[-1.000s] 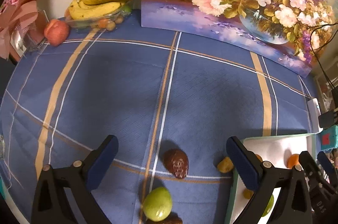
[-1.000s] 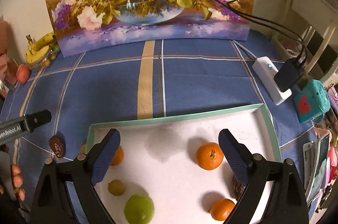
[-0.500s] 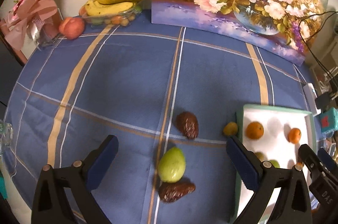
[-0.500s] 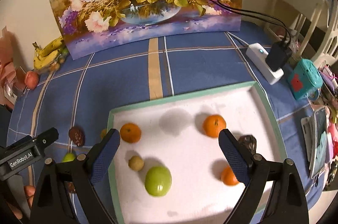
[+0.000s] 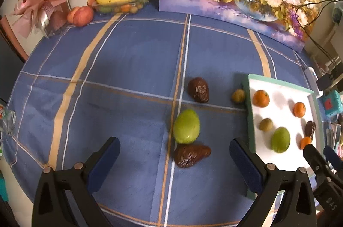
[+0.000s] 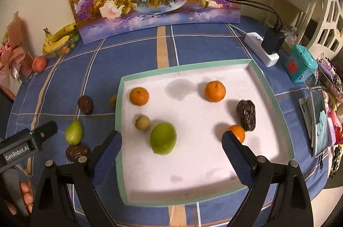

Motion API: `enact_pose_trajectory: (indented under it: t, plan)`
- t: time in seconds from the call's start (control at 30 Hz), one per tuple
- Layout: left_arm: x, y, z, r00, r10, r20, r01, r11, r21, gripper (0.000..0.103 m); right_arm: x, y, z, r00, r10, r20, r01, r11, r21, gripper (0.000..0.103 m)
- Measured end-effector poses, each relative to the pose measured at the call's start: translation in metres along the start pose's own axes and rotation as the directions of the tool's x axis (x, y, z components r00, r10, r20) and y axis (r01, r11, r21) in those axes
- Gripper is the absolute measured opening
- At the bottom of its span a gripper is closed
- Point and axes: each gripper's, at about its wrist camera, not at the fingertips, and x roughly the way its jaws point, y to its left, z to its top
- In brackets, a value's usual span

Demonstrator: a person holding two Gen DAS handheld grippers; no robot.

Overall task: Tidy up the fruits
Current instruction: 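Lift both open tools out of the tray toward the pear and dates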

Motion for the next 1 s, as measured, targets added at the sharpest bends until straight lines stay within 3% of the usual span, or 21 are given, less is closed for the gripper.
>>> enact_pose_trajectory:
  t: [0.57, 1.0]
  plan:
    - [0.021, 0.038, -0.007, 0.996, -0.018, -0.09, 0.009, 0.995, -0.095, 0.103, 0.005, 0.025, -0.023, 0.999, 0.027, -0.039, -0.029, 0.998, -0.062, 0.095]
    - [0.021, 0.08, 0.005, 0.994, 0.079, -0.077, -0.091, 0.983, -0.163, 0.103, 0.029, 0.056, -0.022, 0.991, 0.106, -0.085, -0.108, 0.994, -0.021, 0.095]
